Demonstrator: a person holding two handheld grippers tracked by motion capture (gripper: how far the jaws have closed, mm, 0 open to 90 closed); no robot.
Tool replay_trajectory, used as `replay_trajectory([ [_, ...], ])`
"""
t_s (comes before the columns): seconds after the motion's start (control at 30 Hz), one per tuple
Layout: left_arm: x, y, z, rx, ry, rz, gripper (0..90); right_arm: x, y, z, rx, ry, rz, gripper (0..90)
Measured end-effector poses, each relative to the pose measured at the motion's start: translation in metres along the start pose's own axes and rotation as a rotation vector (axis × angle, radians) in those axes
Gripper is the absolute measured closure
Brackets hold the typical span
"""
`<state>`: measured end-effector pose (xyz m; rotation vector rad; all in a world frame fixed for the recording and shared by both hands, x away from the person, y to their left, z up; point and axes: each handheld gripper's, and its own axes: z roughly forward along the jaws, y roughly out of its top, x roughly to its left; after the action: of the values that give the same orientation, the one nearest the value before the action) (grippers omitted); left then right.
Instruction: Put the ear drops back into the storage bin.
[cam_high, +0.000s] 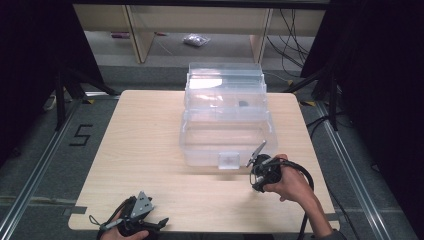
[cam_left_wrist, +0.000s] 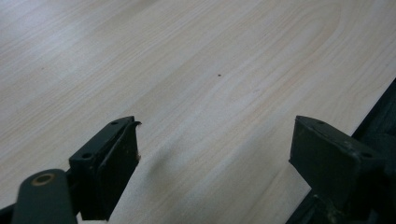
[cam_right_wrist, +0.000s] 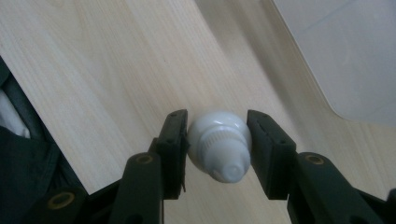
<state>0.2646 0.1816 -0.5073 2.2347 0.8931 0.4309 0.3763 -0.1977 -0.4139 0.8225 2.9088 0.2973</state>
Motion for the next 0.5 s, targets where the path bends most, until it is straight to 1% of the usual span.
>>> replay_trajectory([
  [0.07, 0.000, 0.000, 0.000, -0.002, -0.001, -0.003, 14.9, -0.003, -0.001, -0.002, -0.008, 0.007, -0.010, 60.2],
  [0.13, 0.000, 0.000, 0.000, -0.001, 0.000, -0.001, 14.9, -0.004, -0.002, -0.005, -0.002, 0.004, 0.001, 60.2],
  [0.17, 0.000, 0.000, 0.000, -0.003, 0.000, -0.003, 14.9, -0.006, -0.002, -0.006, -0.002, 0.007, -0.017, 60.2],
  [0.2, 0.000, 0.000, 0.000, -0.004, 0.002, -0.004, 14.9, -0.006, -0.002, -0.007, 0.000, 0.010, -0.008, 60.2],
  [0.23, 0.000, 0.000, 0.000, -0.003, -0.001, -0.003, 14.9, -0.006, -0.002, -0.008, 0.000, 0.004, 0.000, 60.2],
  [0.27, 0.000, 0.000, 0.000, -0.002, -0.002, -0.002, 14.9, -0.007, -0.002, -0.009, 0.000, 0.003, -0.011, 60.2],
  [0.3, 0.000, 0.000, 0.000, -0.001, -0.001, -0.001, 14.9, -0.008, -0.002, -0.011, 0.000, -0.002, -0.004, 60.1],
  [0.4, 0.000, 0.000, 0.000, -0.001, -0.001, -0.002, 14.9, -0.009, -0.001, -0.015, 0.001, -0.001, -0.012, 60.2],
  [0.47, 0.000, 0.000, 0.000, -0.001, 0.001, -0.001, 14.9, -0.008, 0.001, -0.017, 0.004, -0.002, 0.000, 60.2],
  [0.5, 0.000, 0.000, 0.000, -0.002, 0.000, -0.002, 14.9, -0.008, 0.001, -0.018, 0.001, 0.000, -0.006, 60.2],
])
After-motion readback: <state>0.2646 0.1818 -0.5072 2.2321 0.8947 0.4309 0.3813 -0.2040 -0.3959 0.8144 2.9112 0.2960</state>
